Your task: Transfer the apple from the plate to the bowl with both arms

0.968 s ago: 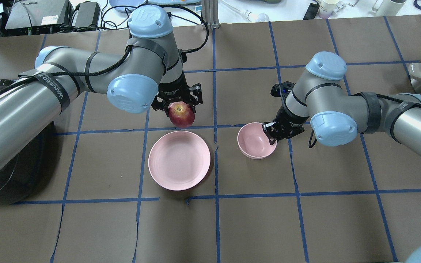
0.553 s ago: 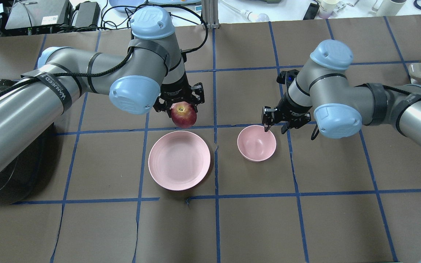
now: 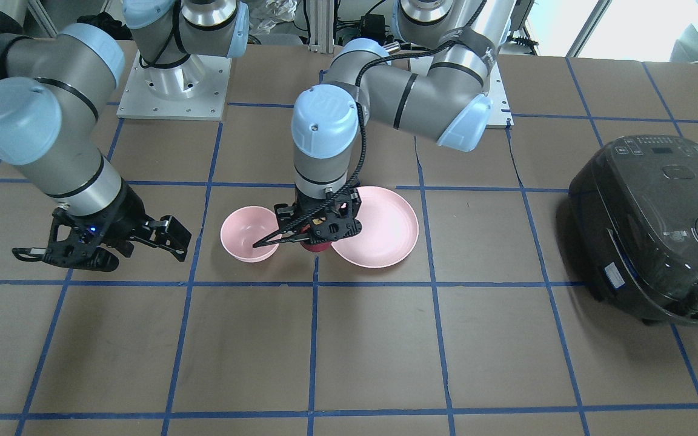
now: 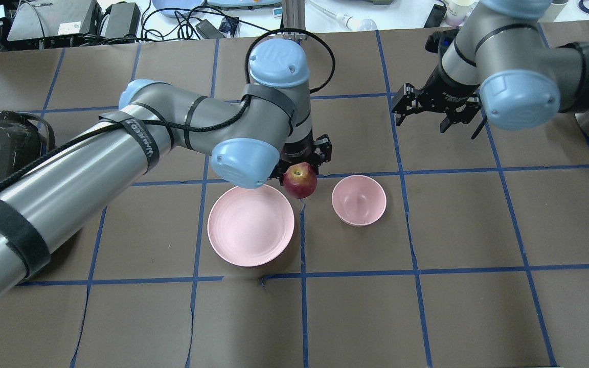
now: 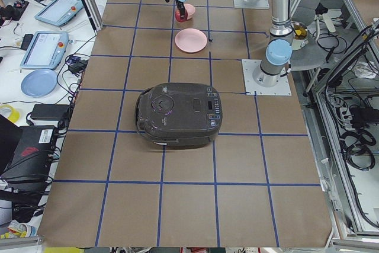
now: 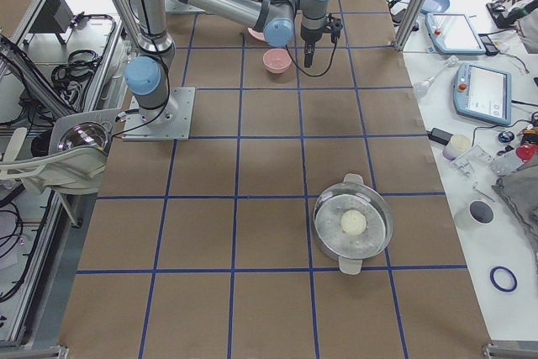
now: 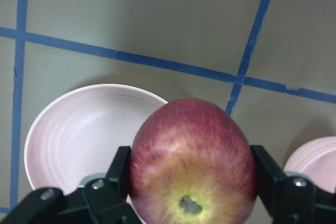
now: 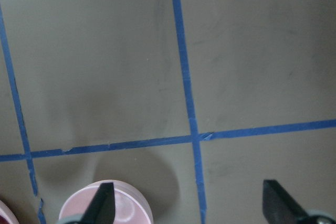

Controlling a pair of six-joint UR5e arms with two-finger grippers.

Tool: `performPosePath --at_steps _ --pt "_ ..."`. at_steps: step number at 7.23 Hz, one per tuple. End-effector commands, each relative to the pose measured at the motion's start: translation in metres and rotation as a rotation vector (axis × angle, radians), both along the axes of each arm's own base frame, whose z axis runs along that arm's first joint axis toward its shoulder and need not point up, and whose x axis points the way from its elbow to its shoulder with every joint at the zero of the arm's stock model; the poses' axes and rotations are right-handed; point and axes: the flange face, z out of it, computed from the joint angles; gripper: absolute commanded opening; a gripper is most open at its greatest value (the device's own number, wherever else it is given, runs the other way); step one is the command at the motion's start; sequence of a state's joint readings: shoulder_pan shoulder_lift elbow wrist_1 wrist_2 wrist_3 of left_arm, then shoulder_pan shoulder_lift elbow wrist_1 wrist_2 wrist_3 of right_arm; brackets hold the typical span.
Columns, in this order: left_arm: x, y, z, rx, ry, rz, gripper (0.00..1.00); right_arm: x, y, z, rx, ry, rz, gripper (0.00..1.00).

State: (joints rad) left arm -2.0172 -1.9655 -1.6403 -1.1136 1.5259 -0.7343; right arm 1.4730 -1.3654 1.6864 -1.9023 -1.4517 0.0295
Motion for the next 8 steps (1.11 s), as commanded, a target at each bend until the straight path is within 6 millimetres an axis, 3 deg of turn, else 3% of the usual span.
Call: performPosePath --at_steps 1,3,6,8 --pt "-0.058 0.027 -0.009 -0.041 0.006 0.066 0.00 -0.031 -0.005 0.062 0.040 0.098 0.062 1.00" --pt "-0.090 0.037 -0.028 -0.038 0.019 0.134 0.00 -0.076 -0.008 0.068 0.032 0.087 0.027 1.00" --pt "-0.095 0.036 -0.033 -0.046 0.026 0.135 0.00 -0.083 -0.001 0.079 0.044 0.095 0.015 1.00" --pt "-0.098 0.031 -0.047 -0.032 0.019 0.143 0.00 -0.083 -0.002 0.081 0.040 0.099 0.014 1.00"
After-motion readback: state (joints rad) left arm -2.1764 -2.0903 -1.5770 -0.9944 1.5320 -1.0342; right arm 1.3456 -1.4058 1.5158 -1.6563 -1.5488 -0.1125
